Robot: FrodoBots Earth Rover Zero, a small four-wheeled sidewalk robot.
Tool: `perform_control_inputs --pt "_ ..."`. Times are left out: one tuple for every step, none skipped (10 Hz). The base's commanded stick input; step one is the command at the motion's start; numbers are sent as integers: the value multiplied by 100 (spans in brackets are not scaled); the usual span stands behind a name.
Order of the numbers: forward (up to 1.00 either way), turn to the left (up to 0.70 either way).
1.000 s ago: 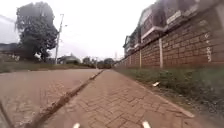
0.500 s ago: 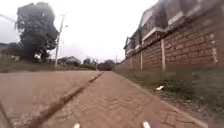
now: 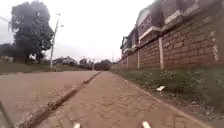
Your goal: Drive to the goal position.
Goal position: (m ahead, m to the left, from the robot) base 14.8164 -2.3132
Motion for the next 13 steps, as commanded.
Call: perform_control_inputs --pt "50 11" --pt "50 10" --pt "50 10" --pt "50 9" --pt "50 8" --pt "50 9" --pt "50 10" --pt "50 9" --pt "50 8" --pt "50 7" --pt "50 8" --pt "50 4" --pt "50 4"
